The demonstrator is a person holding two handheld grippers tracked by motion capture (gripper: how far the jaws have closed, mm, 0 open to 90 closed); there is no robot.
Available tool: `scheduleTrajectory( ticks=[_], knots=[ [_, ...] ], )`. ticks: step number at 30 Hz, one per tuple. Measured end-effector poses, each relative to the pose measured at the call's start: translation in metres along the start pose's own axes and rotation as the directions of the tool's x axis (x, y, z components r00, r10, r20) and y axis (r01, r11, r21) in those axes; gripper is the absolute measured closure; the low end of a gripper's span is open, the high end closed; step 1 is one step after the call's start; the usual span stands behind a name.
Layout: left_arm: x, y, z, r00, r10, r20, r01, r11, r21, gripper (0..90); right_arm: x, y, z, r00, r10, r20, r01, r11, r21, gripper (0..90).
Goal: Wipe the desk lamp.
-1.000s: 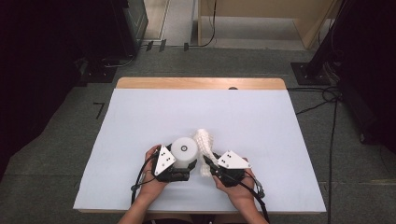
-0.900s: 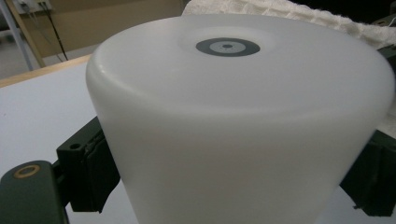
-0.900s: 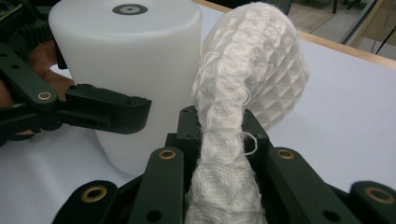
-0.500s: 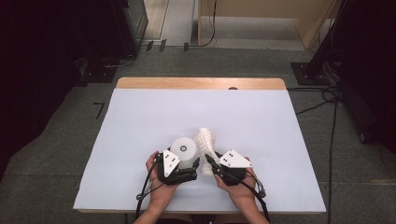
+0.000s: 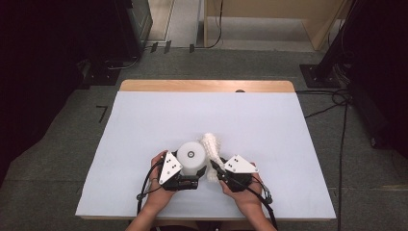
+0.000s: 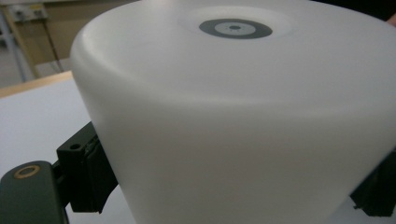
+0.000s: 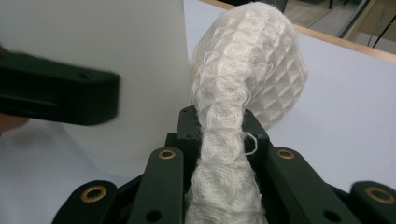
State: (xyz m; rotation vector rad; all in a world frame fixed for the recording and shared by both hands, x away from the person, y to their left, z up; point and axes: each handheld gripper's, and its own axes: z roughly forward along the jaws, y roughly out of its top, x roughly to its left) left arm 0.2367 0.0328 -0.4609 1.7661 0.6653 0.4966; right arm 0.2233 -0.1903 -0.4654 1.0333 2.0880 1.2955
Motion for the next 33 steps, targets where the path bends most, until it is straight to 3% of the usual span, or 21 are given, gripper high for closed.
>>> scheduleTrajectory(
  ticks=[4, 14, 16, 20, 23, 26, 33],
  knots=[
    [0.004, -0.002, 0.001, 0.9999, -0.01, 0.009, 0.009, 0.9998, 0.019, 8.3, 0.004, 0.001, 0.0, 0.9997, -0.007, -0.024, 0.006, 1.0, -0.006, 75.2],
    [0.002, -0.007, 0.009, 0.9998, 0.002, 0.021, -0.003, 0.9967, 0.081, 8.3, 0.005, 0.017, -0.023, 0.9991, -0.025, -0.033, 0.02, 0.99, -0.138, 75.3],
    [0.003, -0.006, 0.008, 0.9998, -0.005, 0.018, 0.004, 0.9971, 0.076, 8.3, 0.005, 0.017, -0.022, 0.999, -0.029, -0.033, 0.024, 0.991, -0.134, 75.4],
    [0.007, -0.003, 0.003, 0.9995, -0.027, 0.017, 0.026, 0.9986, 0.046, 8.3, 0.005, 0.006, -0.008, 0.9988, -0.018, -0.046, 0.015, 0.999, -0.047, 75.3],
    [0.007, -0.002, 0.001, 0.9997, -0.016, 0.016, 0.016, 0.9991, 0.04, 8.3, 0.006, 0.0, 0.001, 0.9987, -0.012, -0.05, 0.012, 1.0, 0.001, 75.3],
    [0.006, -0.003, 0.002, 0.9996, -0.016, 0.023, 0.015, 0.9991, 0.038, 8.3, 0.006, 0.002, -0.001, 0.9989, -0.013, -0.044, 0.013, 1.0, -0.005, 75.3],
    [0.005, -0.006, 0.007, 0.9997, 0.006, 0.025, -0.008, 0.9987, 0.05, 8.3, 0.002, 0.017, -0.019, 0.9986, -0.018, -0.049, 0.012, 0.994, -0.11, 75.3]
  ],
)
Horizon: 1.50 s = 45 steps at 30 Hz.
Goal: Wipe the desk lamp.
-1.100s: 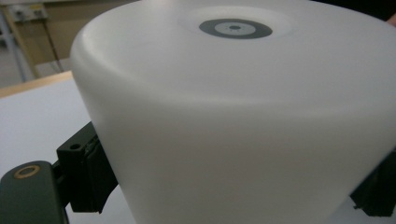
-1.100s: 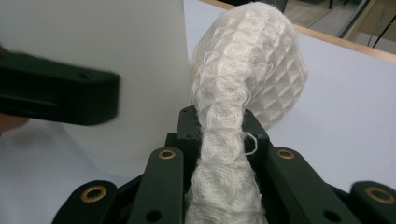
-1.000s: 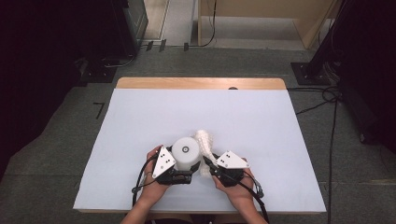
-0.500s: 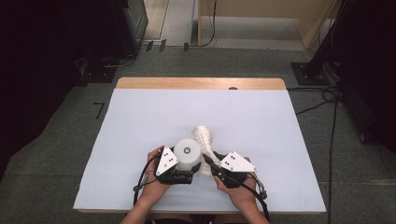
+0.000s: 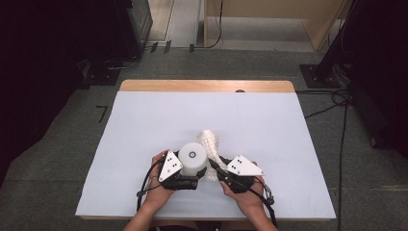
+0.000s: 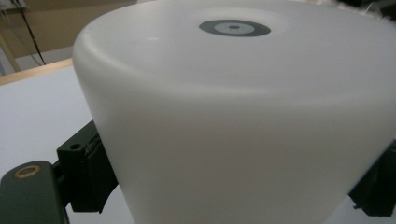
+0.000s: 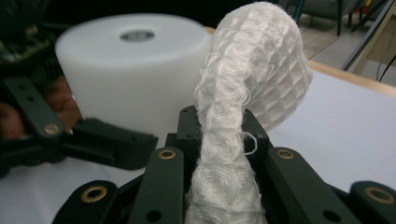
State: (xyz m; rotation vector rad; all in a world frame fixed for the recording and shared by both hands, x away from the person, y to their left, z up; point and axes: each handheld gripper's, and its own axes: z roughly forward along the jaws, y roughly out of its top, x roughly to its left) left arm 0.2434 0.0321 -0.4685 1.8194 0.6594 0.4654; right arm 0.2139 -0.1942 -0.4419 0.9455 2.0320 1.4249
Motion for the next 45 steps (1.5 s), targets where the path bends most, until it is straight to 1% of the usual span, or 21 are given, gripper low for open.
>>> scheduleTrajectory(
  ticks=[2, 6, 11, 13, 14, 16, 17, 18, 21, 22, 23, 24, 26, 30, 32, 34, 37, 38, 40, 42, 45],
  knots=[
    [-0.001, -0.002, 0.003, 0.9998, 0.012, -0.012, -0.012, 0.9999, 0.009, 8.3, -0.002, 0.002, -0.002, 1.0, -0.004, 0.009, 0.004, 1.0, -0.01, 75.3],
    [0.0, -0.01, 0.009, 0.9985, 0.036, -0.041, -0.034, 0.9985, 0.043, 8.3, -0.007, -0.002, 0.0, 0.9992, 0.018, 0.036, -0.019, 1.0, 0.015, 75.3],
    [-0.002, -0.012, 0.01, 0.9981, 0.037, -0.05, -0.035, 0.9986, 0.041, 8.2, -0.008, -0.005, 0.002, 0.9991, 0.018, 0.038, -0.019, 1.0, 0.024, 75.2],
    [-0.003, -0.014, 0.009, 0.9969, -0.002, -0.079, 0.004, 0.9996, 0.03, 8.1, -0.008, -0.006, 0.003, 0.9992, 0.014, 0.038, -0.016, 0.999, 0.03, 75.2],
    [-0.004, -0.015, 0.008, 0.9947, -0.026, -0.1, 0.028, 0.9994, 0.02, 7.9, -0.008, -0.006, 0.003, 0.9992, 0.016, 0.038, -0.017, 0.999, 0.032, 75.2],
    [-0.007, -0.014, 0.008, 0.9935, -0.063, -0.095, 0.064, 0.9979, 0.012, 4.3, -0.008, -0.007, 0.004, 0.9991, 0.018, 0.04, -0.019, 0.999, 0.037, 75.2],
    [-0.009, -0.012, 0.009, 0.9919, -0.071, -0.106, 0.073, 0.9971, 0.019, 1.1, -0.008, -0.007, 0.004, 0.999, 0.019, 0.04, -0.021, 0.999, 0.037, 75.2],
    [-0.012, -0.011, 0.01, 0.9892, -0.069, -0.129, 0.073, 0.997, 0.024, 0.0, -0.009, -0.008, 0.004, 0.9989, 0.019, 0.042, -0.021, 0.999, 0.038, 75.2],
    [-0.021, -0.01, 0.013, 0.9741, -0.076, -0.213, 0.084, 0.996, 0.03, 0.1, -0.009, -0.009, 0.005, 0.9988, 0.019, 0.046, -0.021, 0.999, 0.043, 75.1],
    [-0.023, -0.01, 0.013, 0.9696, -0.067, -0.235, 0.076, 0.9967, 0.029, 1.8, -0.009, -0.009, 0.005, 0.9988, 0.019, 0.046, -0.021, 0.999, 0.044, 75.1],
    [-0.027, -0.01, 0.013, 0.9608, -0.043, -0.274, 0.052, 0.9983, 0.026, 4.4, -0.009, -0.009, 0.005, 0.9988, 0.022, 0.045, -0.024, 0.999, 0.046, 75.0],
    [-0.028, -0.009, 0.013, 0.9603, -0.04, -0.276, 0.049, 0.9984, 0.028, 8.0, -0.008, -0.01, 0.006, 0.9987, 0.024, 0.045, -0.026, 0.998, 0.049, 75.1],
    [-0.027, -0.008, 0.013, 0.9648, -0.036, -0.261, 0.046, 0.9984, 0.034, 8.2, -0.008, -0.01, 0.006, 0.9988, 0.022, 0.044, -0.024, 0.998, 0.052, 75.1],
    [-0.021, -0.006, 0.009, 0.9804, -0.009, -0.197, 0.017, 0.9991, 0.04, 8.3, -0.007, -0.01, 0.006, 0.999, 0.018, 0.041, -0.02, 0.999, 0.049, 75.1],
    [-0.018, -0.003, 0.004, 0.9915, -0.014, -0.129, 0.014, 0.9999, 0.002, 8.4, -0.006, -0.009, 0.006, 0.9991, 0.021, 0.037, -0.023, 0.999, 0.049, 75.1],
    [-0.016, 0.002, -0.001, 0.9971, -0.013, -0.075, 0.011, 0.9992, -0.038, 8.4, -0.005, -0.009, 0.007, 0.9993, 0.022, 0.03, -0.024, 0.998, 0.052, 75.1],
    [-0.016, 0.006, -0.005, 0.9979, 0.023, -0.06, -0.026, 0.9987, -0.045, 8.5, -0.001, -0.009, 0.009, 0.9997, 0.013, 0.022, -0.014, 0.998, 0.06, 75.2],
    [-0.015, 0.007, -0.006, 0.9981, 0.026, -0.056, -0.029, 0.9984, -0.048, 8.4, 0.0, -0.009, 0.009, 0.9998, 0.016, 0.016, -0.016, 0.998, 0.062, 75.2],
    [-0.013, 0.007, -0.008, 0.9995, 0.011, -0.03, -0.012, 0.998, -0.061, 8.5, -0.001, -0.01, 0.01, 0.9998, 0.02, 0.009, -0.02, 0.997, 0.075, 75.2],
    [-0.013, 0.007, -0.007, 0.9995, 0.011, -0.029, -0.013, 0.9982, -0.059, 8.4, -0.001, -0.011, 0.011, 0.9998, 0.02, 0.005, -0.02, 0.996, 0.085, 75.2],
    [-0.012, 0.005, -0.005, 0.9994, 0.021, -0.028, -0.022, 0.9991, -0.036, 8.4, 0.0, -0.009, 0.009, 0.9996, 0.027, 0.006, -0.027, 0.997, 0.067, 75.2]
  ],
)
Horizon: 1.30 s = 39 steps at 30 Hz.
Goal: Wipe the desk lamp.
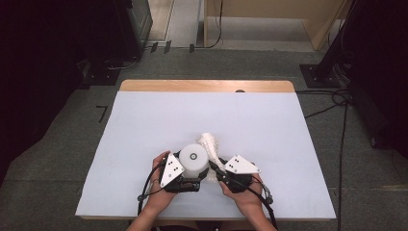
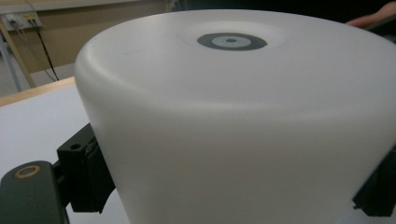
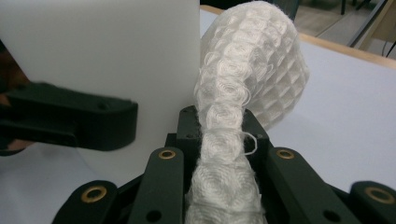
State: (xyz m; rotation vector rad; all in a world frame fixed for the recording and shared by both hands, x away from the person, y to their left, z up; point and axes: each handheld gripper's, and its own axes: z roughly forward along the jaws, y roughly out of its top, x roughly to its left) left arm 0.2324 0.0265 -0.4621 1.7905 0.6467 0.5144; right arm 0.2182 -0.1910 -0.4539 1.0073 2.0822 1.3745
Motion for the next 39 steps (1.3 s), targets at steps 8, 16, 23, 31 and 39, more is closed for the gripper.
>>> scheduleTrajectory(
  ticks=[8, 16, 23, 31, 39],
  knots=[
    [0.001, -0.004, 0.005, 1.0, 0.005, 0.006, -0.005, 0.9991, 0.042, 8.5, 0.0, 0.013, -0.015, 0.9998, -0.02, -0.008, 0.019, 0.997, -0.081, 75.3],
    [0.005, 0.001, -0.001, 0.9999, -0.002, 0.015, 0.002, 0.9999, 0.012, 8.5, -0.002, -0.003, 0.004, 0.9996, -0.014, -0.025, 0.014, 0.999, 0.033, 75.3],
    [0.007, -0.004, 0.003, 0.9997, 0.009, 0.023, -0.01, 0.9996, 0.025, 8.4, 0.0, 0.004, -0.004, 0.9996, -0.021, -0.016, 0.021, 1.0, -0.019, 75.3],
    [0.015, -0.018, 0.013, 0.9997, 0.025, -0.006, -0.024, 0.9983, 0.052, 8.3, -0.005, 0.003, -0.005, 0.9999, -0.005, 0.01, 0.005, 1.0, -0.027, 75.1],
    [0.014, -0.019, 0.009, 0.9988, -0.033, -0.037, 0.035, 0.9983, 0.046, 4.5, -0.008, 0.0, -0.003, 0.9998, -0.001, 0.021, 0.002, 1.0, -0.015, 75.0]
  ],
)
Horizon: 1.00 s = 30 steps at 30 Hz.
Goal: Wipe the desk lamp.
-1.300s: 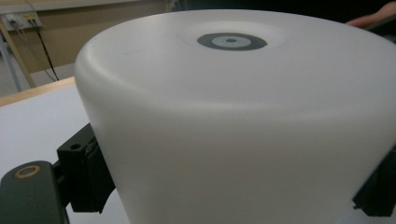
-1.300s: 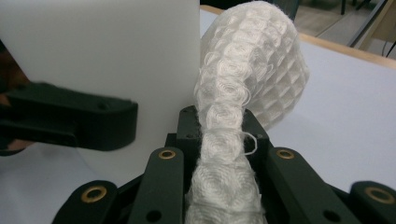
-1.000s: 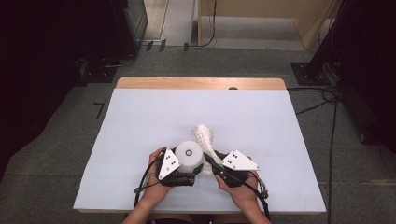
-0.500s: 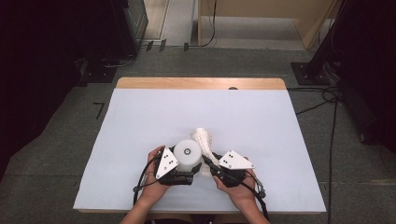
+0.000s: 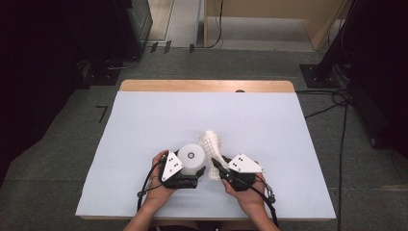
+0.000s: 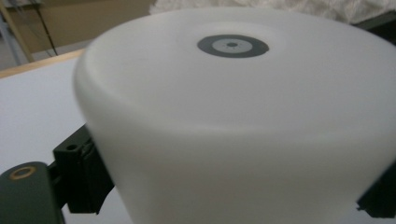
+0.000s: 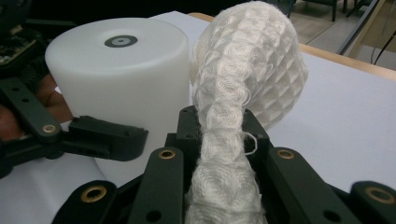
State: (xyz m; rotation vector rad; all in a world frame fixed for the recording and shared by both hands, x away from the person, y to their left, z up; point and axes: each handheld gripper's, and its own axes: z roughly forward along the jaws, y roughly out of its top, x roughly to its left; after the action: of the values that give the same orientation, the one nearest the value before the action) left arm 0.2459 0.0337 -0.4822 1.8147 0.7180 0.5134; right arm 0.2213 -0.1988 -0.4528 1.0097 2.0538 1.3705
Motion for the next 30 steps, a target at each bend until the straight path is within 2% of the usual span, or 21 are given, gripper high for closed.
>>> scheduleTrajectory(
  ticks=[2, 4, 7, 10, 12, 15, 18, 21, 24, 26, 30],
  knots=[
    [-0.003, 0.001, -0.001, 0.9987, -0.039, -0.033, 0.039, 0.9992, -0.002, 0.4, -0.001, -0.001, 0.0, 1.0, 0.007, 0.004, -0.007, 1.0, 0.003, 74.5],
    [-0.008, 0.001, -0.002, 0.9933, -0.071, -0.092, 0.069, 0.9974, -0.022, 0.0, -0.003, -0.002, 0.001, 0.9999, 0.012, 0.009, -0.012, 1.0, 0.005, 74.3],
    [-0.02, 0.0, 0.001, 0.9855, -0.064, -0.157, 0.062, 0.9979, -0.02, 0.0, -0.005, -0.003, 0.001, 0.9997, 0.021, 0.011, -0.021, 1.0, 0.011, 74.1],
    [-0.027, -0.001, 0.006, 0.9724, -0.051, -0.228, 0.056, 0.9983, 0.015, 0.3, -0.005, -0.004, 0.002, 0.9997, 0.019, 0.015, -0.019, 1.0, 0.017, 74.1],
    [-0.029, -0.001, 0.005, 0.9688, -0.046, -0.243, 0.048, 0.9988, 0.002, 5.8, -0.005, -0.004, 0.002, 0.9998, 0.019, 0.011, -0.019, 1.0, 0.021, 74.1],
    [-0.028, 0.001, 0.004, 0.9726, -0.038, -0.229, 0.043, 0.9989, 0.016, 7.9, -0.004, -0.004, 0.003, 0.9998, 0.017, 0.01, -0.018, 1.0, 0.025, 74.1],
    [-0.023, 0.003, 0.002, 0.9847, -0.003, -0.174, 0.009, 0.9994, 0.032, 8.1, -0.003, -0.004, 0.004, 0.9998, 0.016, 0.009, -0.016, 1.0, 0.025, 74.1],
    [-0.016, 0.009, -0.006, 0.9935, 0.008, -0.113, -0.01, 0.9998, -0.017, 8.2, -0.003, -0.004, 0.004, 0.9998, 0.016, 0.009, -0.016, 1.0, 0.026, 74.1],
    [-0.01, 0.017, -0.015, 0.997, 0.022, -0.074, -0.027, 0.9972, -0.069, 8.3, -0.001, -0.005, 0.006, 0.9998, 0.021, -0.002, -0.02, 0.999, 0.036, 74.1],
    [-0.007, 0.019, -0.019, 0.9991, 0.013, -0.041, -0.016, 0.9963, -0.084, 8.3, 0.0, -0.005, 0.007, 0.9998, 0.014, -0.012, -0.013, 0.999, 0.041, 74.2],
    [-0.008, 0.019, -0.018, 0.9996, 0.029, 0.006, -0.028, 0.9968, -0.075, 8.3, 0.007, -0.005, 0.01, 0.9993, 0.003, -0.037, -0.001, 0.999, 0.05, 74.3]
  ],
)
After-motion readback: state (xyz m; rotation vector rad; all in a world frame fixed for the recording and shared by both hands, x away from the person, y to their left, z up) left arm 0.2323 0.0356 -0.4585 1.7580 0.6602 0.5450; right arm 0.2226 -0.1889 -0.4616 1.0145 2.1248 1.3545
